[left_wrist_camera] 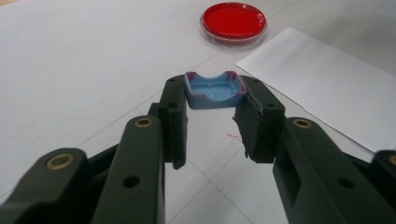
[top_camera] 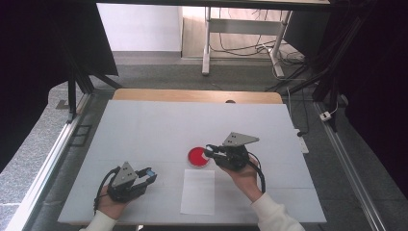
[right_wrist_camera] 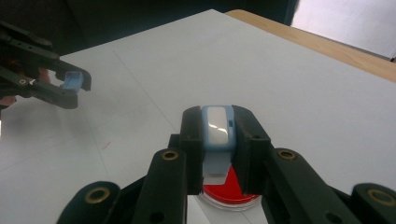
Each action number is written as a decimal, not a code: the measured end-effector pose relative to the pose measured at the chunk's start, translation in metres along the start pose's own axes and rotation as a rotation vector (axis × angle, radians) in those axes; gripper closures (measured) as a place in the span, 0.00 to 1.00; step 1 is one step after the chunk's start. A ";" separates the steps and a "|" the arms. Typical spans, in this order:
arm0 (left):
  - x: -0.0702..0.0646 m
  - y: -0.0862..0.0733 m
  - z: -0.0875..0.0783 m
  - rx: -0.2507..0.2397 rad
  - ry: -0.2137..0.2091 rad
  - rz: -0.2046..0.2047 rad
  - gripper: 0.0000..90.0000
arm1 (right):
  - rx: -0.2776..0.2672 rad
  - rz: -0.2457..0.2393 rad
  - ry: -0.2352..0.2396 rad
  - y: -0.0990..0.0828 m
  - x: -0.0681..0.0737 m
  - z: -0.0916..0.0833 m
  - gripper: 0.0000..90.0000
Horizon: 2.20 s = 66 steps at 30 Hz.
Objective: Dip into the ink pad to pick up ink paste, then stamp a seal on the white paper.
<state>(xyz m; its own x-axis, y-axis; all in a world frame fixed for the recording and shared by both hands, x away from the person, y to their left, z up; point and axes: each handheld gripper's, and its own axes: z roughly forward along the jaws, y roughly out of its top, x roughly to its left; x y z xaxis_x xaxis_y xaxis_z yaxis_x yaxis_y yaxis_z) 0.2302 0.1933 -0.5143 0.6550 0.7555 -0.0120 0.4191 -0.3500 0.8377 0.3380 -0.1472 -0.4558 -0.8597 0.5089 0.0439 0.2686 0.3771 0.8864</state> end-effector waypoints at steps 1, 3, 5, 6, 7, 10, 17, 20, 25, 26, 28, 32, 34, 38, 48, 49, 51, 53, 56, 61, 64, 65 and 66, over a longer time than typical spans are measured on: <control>0.000 0.000 0.000 0.001 0.000 0.000 0.72 | 0.005 -0.004 0.002 0.000 0.000 -0.001 0.83; 0.000 0.000 0.000 0.001 0.000 0.000 0.72 | 0.010 -0.007 0.004 -0.001 0.002 -0.001 0.83; 0.000 0.000 0.000 0.000 0.000 0.000 0.72 | 0.012 -0.007 0.008 -0.003 0.003 -0.002 0.83; 0.000 0.000 -0.001 0.001 0.000 0.000 0.72 | 0.014 -0.005 0.010 -0.003 0.004 -0.002 0.83; 0.000 0.000 -0.001 0.000 0.000 0.000 0.72 | 0.009 -0.004 0.014 -0.004 0.005 -0.002 0.83; 0.000 0.000 0.000 -0.001 0.001 0.002 0.72 | 0.016 -0.012 0.017 -0.005 0.008 -0.003 0.83; 0.001 0.000 0.000 0.002 -0.004 0.002 0.72 | 0.023 -0.022 0.026 -0.008 0.012 -0.007 0.83; 0.000 0.000 0.000 0.000 -0.001 0.002 0.72 | 0.025 -0.026 0.035 -0.009 0.015 -0.007 0.83; 0.000 0.000 0.000 0.002 -0.003 0.004 0.72 | 0.028 -0.030 0.041 -0.011 0.018 -0.011 0.83; 0.000 0.000 0.000 0.001 -0.003 0.003 0.72 | 0.031 -0.033 0.043 -0.011 0.019 -0.011 0.83; 0.000 0.000 0.000 0.001 -0.003 0.003 0.72 | 0.030 -0.033 0.045 -0.012 0.020 -0.011 0.83; 0.000 0.000 0.000 0.000 -0.002 0.005 0.72 | 0.038 -0.046 0.054 -0.013 0.024 -0.012 0.83; 0.000 0.000 0.000 0.001 -0.002 0.004 0.72 | 0.044 -0.052 0.061 -0.013 0.026 -0.012 0.83; 0.001 0.000 0.000 0.000 0.001 0.001 0.72 | 0.045 -0.059 0.070 -0.013 0.030 -0.013 0.83; 0.001 0.000 0.000 -0.001 -0.002 0.001 0.72 | 0.072 -0.073 0.101 -0.019 0.039 -0.010 0.83; 0.001 0.000 0.000 -0.001 -0.002 0.001 0.72 | 0.076 -0.074 0.103 -0.020 0.040 -0.010 0.83; 0.001 0.000 0.000 0.000 -0.003 0.001 0.72 | 0.083 -0.079 0.108 -0.022 0.041 -0.010 0.83; 0.001 0.000 0.000 0.000 -0.003 0.002 0.72 | 0.090 -0.081 0.113 -0.024 0.043 -0.009 0.83; 0.000 0.001 0.000 0.000 -0.003 0.002 0.72 | 0.104 -0.085 0.118 -0.027 0.045 -0.008 0.83; 0.000 0.000 0.000 0.001 -0.003 0.002 0.72 | 0.127 -0.097 0.125 -0.032 0.048 -0.003 0.83; 0.000 0.000 0.000 0.000 -0.003 0.001 0.72 | 0.143 -0.109 0.127 -0.034 0.049 0.000 0.83; 0.000 0.000 0.000 0.000 -0.004 0.001 0.72 | 0.147 -0.111 0.126 -0.035 0.050 0.001 0.83; 0.000 0.000 0.000 0.000 -0.004 0.001 0.72 | 0.150 -0.112 0.127 -0.036 0.050 0.002 0.83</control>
<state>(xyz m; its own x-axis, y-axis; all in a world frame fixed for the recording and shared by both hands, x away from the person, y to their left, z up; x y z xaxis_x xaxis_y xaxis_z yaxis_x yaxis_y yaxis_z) 0.2309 0.1933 -0.5143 0.6576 0.7532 -0.0134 0.4187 -0.3506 0.8377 0.2866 -0.1337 -0.4864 -0.9329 0.3598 0.0153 0.2222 0.5417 0.8107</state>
